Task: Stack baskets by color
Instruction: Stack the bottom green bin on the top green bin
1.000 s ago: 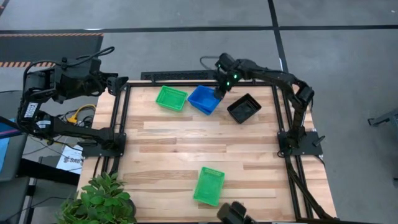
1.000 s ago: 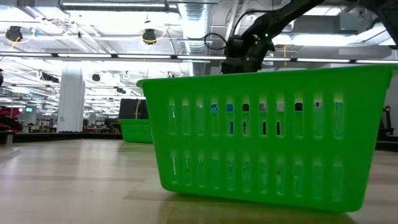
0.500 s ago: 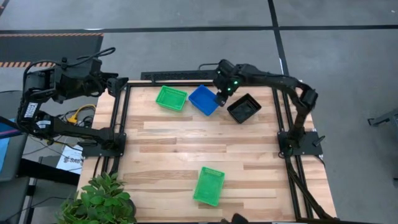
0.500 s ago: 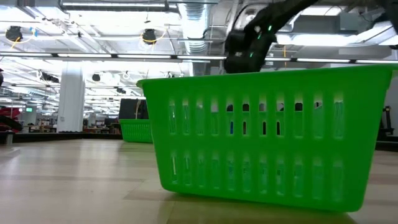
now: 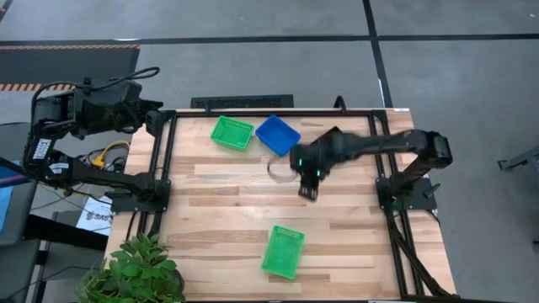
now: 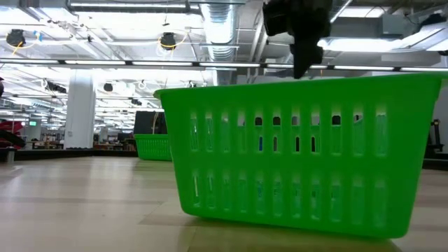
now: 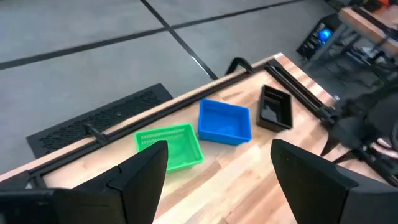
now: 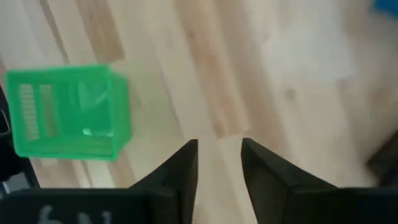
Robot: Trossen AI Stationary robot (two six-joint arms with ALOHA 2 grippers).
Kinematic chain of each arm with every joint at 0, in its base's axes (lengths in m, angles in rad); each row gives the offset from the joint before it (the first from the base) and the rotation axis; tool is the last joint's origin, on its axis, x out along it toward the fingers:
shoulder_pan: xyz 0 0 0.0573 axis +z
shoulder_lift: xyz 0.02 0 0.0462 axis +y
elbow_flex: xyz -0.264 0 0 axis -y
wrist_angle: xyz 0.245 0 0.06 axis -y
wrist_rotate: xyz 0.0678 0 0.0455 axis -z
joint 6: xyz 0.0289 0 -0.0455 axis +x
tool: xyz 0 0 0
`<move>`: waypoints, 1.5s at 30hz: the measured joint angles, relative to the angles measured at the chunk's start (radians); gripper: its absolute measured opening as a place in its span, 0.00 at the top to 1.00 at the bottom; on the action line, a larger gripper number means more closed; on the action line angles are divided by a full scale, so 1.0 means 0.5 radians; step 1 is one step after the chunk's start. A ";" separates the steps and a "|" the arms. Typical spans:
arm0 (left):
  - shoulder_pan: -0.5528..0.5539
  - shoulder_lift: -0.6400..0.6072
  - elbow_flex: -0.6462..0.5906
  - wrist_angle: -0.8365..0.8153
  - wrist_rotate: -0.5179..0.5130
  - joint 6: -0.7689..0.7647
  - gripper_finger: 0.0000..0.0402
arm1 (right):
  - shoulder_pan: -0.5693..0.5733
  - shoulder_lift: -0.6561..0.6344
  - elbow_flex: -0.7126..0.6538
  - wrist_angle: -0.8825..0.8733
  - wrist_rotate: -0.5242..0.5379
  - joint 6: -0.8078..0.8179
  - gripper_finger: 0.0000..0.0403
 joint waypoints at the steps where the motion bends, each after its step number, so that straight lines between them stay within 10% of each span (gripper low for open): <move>1: 0.000 0.000 0.000 0.000 0.025 0.015 0.32 | 0.073 0.009 -0.026 0.019 0.017 0.052 0.62; 10: 0.000 0.001 0.000 0.001 0.099 0.164 0.32 | 0.448 0.209 -0.117 0.440 -0.014 0.396 0.43; 25: -0.001 -0.004 0.000 -0.019 0.204 0.285 0.32 | 0.635 0.768 -0.103 0.796 -0.061 0.673 0.45; 29: 0.000 -0.005 0.001 -0.034 0.220 0.304 0.32 | 0.613 0.796 -0.100 0.846 -0.060 0.727 0.54; 35: 0.000 -0.026 0.000 -0.063 0.242 0.322 0.32 | 0.503 0.740 -0.085 0.841 -0.059 0.681 0.94; 45: 0.000 -0.077 0.000 -0.060 0.231 0.410 0.32 | -0.064 0.543 0.154 0.971 -0.059 0.460 0.98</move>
